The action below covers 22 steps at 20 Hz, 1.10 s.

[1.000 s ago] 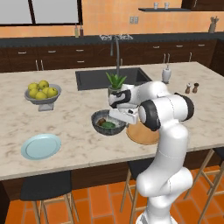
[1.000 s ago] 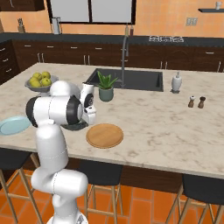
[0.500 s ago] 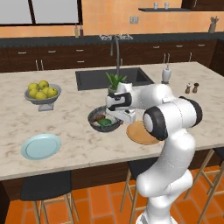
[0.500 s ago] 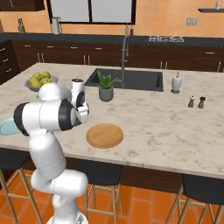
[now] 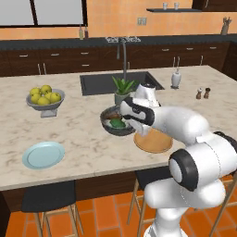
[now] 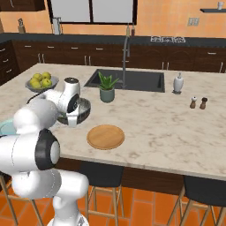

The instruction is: Pick the chicken drumstick and broccoli from their plates and place them in the bowl. Then put the bowl in the fridge.

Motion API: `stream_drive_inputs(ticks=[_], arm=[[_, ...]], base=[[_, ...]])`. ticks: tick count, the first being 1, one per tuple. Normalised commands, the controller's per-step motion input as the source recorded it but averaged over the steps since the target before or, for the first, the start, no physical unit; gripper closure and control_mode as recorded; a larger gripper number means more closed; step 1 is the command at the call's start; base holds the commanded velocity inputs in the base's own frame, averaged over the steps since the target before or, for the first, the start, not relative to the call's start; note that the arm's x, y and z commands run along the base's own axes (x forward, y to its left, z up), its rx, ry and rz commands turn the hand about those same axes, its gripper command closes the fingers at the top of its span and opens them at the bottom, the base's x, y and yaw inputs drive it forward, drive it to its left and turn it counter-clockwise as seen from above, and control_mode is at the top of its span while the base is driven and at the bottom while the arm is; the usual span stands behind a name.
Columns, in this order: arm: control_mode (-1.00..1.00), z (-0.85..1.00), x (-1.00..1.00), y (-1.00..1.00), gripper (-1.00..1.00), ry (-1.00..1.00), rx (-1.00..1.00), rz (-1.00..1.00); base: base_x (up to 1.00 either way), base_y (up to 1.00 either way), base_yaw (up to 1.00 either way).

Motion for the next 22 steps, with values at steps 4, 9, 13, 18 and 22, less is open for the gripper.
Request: stream_drive_inputs(ticks=[4,9,13,18,22], arm=[[-1.00,0.88,-1.00,-0.17,1.00,0.00,0.03,-0.32],[-1.00,0.93,-1.00,-0.26,1.00,0.03,0.07,-0.16],[-1.00,0.84,-1.00,-0.33,1.00,0.08,0.05,-0.07],[-1.00,0.71,-1.00,-0.21,1.00,0.04,0.04,-0.06],[-1.00,0.39,-0.86,-0.04,1.00,0.03,0.00,-0.05]], base=[[0.00,0.00,0.00],[0.00,0.00,0.00],[0.00,0.00,0.00],[0.00,0.00,0.00],[0.00,0.00,0.00]])
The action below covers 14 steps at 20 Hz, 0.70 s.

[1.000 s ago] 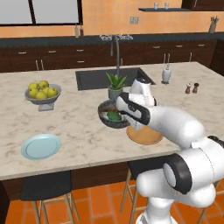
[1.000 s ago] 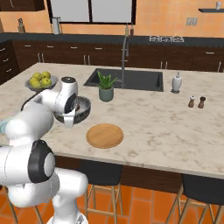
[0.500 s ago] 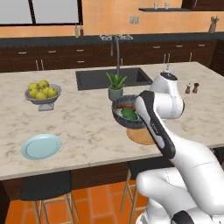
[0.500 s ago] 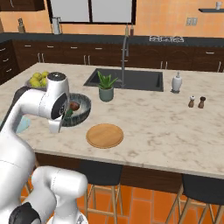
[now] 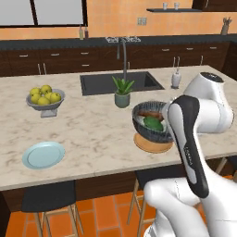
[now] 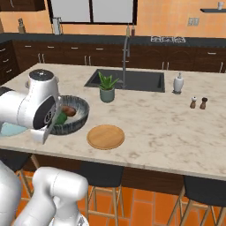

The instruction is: Pick the chicken drumstick and broccoli from their plates and place them in the bowl. Then put the bowl in the fridge.

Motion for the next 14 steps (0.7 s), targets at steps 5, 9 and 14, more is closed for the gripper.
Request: stream_drive_inputs(ticks=[5,9,14], arm=[[1.00,0.15,-0.47,-0.10,1.00,0.01,-0.03,-0.05],[1.00,0.00,0.00,0.00,1.00,0.00,0.00,0.00],[1.00,0.00,0.00,0.00,1.00,0.00,0.00,0.00]], base=[[-0.33,-0.17,-0.04],[-0.54,-0.82,-0.17],[-0.03,-0.25,-0.91]])
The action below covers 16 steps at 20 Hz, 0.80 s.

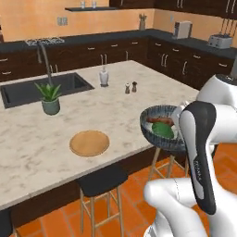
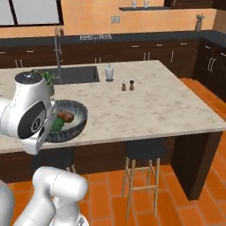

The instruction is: Pick the chicken drumstick and broccoli from their plates and place them in the bowl. Then put the bowl in the fridge.

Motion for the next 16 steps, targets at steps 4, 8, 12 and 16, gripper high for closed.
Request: stream_drive_inputs(ticks=[4,8,12,16], arm=[[1.00,0.00,0.00,0.00,1.00,0.00,0.00,0.00],[1.00,0.00,0.00,0.00,1.00,0.00,0.00,0.00],[1.00,0.00,0.00,0.00,1.00,0.00,0.00,0.00],[1.00,0.00,0.00,0.00,1.00,0.00,0.00,0.00]], base=[[0.00,0.00,-1.00],[0.00,0.00,-1.00],[-0.24,0.01,-0.94],[-0.59,-0.12,-0.71]])
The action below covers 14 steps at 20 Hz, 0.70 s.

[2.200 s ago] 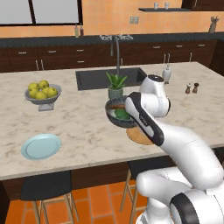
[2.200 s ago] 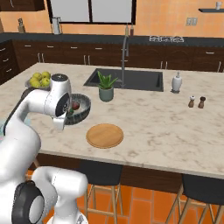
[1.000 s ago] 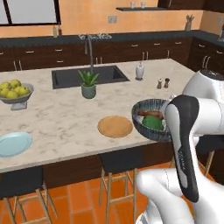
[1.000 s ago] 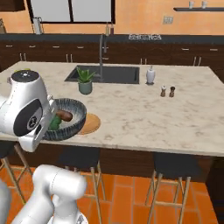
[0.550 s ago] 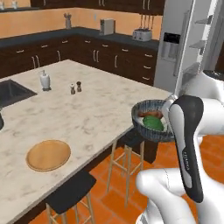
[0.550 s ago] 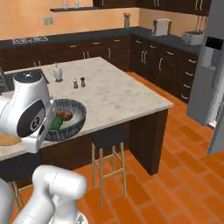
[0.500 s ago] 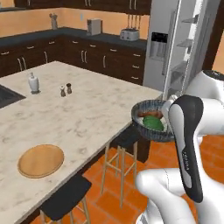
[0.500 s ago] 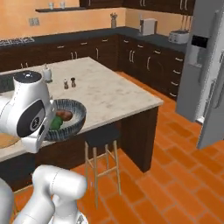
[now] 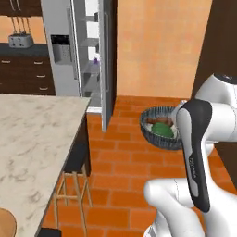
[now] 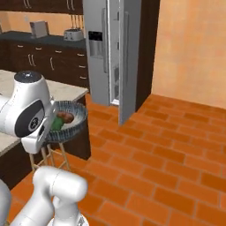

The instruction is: Pick the chicken drumstick and broccoli from their plates and place them in the bowl. Then put the bowl in the fridge.

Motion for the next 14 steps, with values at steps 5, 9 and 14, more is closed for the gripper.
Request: stream_drive_inputs(ticks=[5,9,14], arm=[[1.00,0.00,0.00,0.00,1.00,0.00,0.00,0.00],[1.00,0.00,0.00,0.00,1.00,0.00,0.00,0.00],[1.00,0.00,0.00,0.00,1.00,0.00,0.00,0.00]], base=[[0.84,-0.97,0.20],[0.93,-1.00,0.49],[0.92,-1.00,0.50]])
